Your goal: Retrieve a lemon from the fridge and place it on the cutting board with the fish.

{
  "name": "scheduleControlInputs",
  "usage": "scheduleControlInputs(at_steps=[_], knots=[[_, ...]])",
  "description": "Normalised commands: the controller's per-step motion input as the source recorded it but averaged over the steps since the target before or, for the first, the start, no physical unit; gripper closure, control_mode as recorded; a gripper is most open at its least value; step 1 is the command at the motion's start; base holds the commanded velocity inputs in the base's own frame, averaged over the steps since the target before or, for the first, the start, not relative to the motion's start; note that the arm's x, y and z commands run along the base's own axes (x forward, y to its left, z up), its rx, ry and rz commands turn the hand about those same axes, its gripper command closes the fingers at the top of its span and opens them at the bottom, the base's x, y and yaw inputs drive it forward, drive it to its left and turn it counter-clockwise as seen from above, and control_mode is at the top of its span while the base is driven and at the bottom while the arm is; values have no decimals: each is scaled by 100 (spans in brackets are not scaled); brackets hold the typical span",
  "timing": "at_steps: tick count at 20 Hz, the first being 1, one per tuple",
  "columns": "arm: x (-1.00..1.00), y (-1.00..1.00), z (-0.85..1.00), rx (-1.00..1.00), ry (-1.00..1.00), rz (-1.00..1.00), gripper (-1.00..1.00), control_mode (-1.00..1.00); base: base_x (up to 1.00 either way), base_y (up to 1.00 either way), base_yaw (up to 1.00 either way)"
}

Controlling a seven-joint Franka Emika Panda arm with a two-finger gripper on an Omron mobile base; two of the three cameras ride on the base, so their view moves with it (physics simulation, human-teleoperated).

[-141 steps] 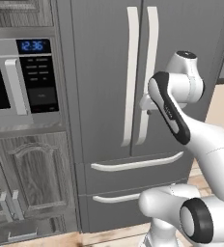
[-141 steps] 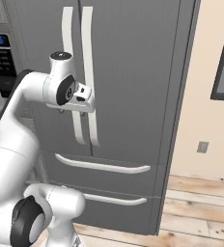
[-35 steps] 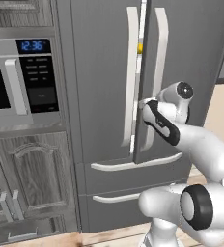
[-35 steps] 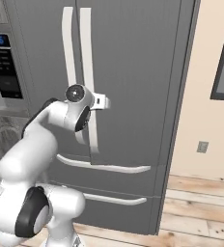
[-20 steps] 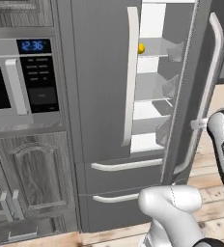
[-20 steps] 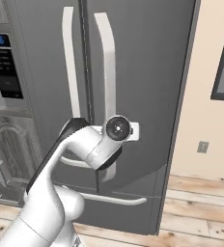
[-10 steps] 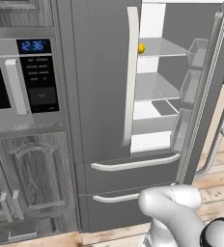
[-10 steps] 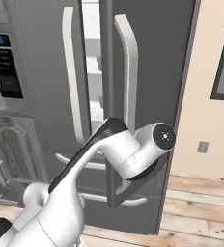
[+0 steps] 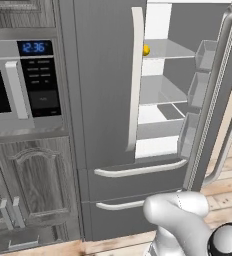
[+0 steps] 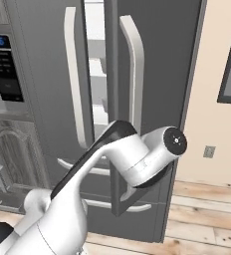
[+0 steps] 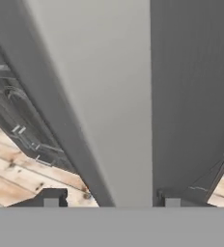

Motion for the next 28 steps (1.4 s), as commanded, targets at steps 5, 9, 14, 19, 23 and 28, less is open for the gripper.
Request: scheduleControlInputs(at_steps=[5, 9, 14, 19, 23, 28], knots=[[-59, 6, 24, -14, 0, 0, -100, -100, 0, 0, 0], [-23, 53, 3, -43, 26, 0, -100, -100, 0, 0, 0], [1, 97, 7, -71, 55, 1, -100, -100, 0, 0, 0], [14, 94, -10, -73, 63, 12, -100, -100, 0, 0, 0], [25, 75, -3, -62, 59, 16, -100, -100, 0, 0, 0], [39, 49, 2, -42, 46, 19, -100, -100, 0, 0, 0]])
